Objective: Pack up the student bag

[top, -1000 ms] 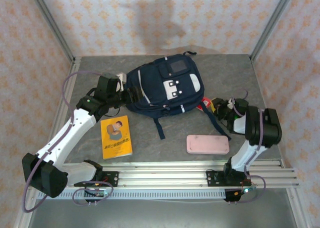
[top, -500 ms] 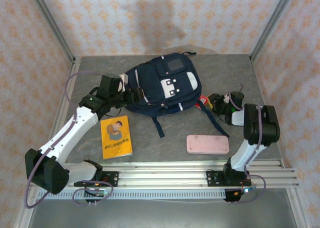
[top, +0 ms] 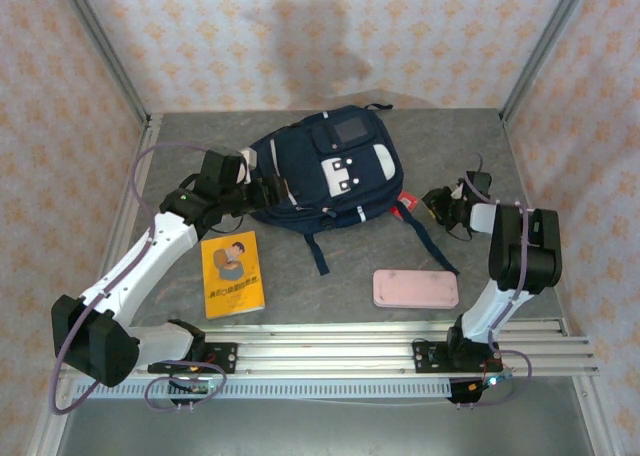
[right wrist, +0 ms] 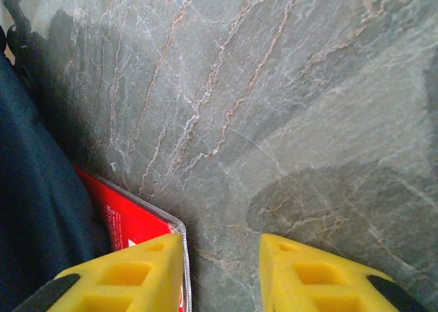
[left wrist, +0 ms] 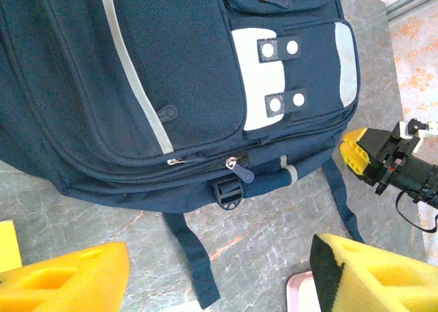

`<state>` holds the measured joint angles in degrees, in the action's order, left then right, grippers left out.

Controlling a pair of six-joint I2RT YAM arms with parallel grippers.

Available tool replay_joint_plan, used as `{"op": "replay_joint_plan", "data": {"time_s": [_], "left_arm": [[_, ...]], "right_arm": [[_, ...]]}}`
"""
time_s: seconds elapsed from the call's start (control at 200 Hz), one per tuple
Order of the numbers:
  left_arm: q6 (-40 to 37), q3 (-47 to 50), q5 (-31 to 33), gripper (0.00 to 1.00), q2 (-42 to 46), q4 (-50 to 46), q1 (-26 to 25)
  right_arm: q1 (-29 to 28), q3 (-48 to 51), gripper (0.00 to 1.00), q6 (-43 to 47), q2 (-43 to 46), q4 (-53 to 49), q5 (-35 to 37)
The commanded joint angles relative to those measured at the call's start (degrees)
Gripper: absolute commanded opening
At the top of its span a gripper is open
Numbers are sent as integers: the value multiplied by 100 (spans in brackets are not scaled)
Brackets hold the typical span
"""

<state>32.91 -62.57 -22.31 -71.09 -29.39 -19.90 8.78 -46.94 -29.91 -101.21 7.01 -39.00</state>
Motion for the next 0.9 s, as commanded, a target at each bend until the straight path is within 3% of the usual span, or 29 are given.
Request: {"op": "replay_joint_plan", "data": {"time_s": [0.0, 0.395, 0.631, 0.896], "left_arm": [[-65, -49, -106, 71, -9, -102, -58], [-82, -63, -116, 71, -27, -111, -58], [-94, -72, -90, 71, -10, -121, -58], [-100, -94, -126, 71, -34, -125, -58]], "right_arm": [[-83, -91, 33, 126, -328, 4, -331], [-156, -624, 30, -129, -839, 175, -1068], [-218, -1043, 29, 331, -711, -884, -815], [-298, -1083, 29, 393, -943, -825, -1082]]}}
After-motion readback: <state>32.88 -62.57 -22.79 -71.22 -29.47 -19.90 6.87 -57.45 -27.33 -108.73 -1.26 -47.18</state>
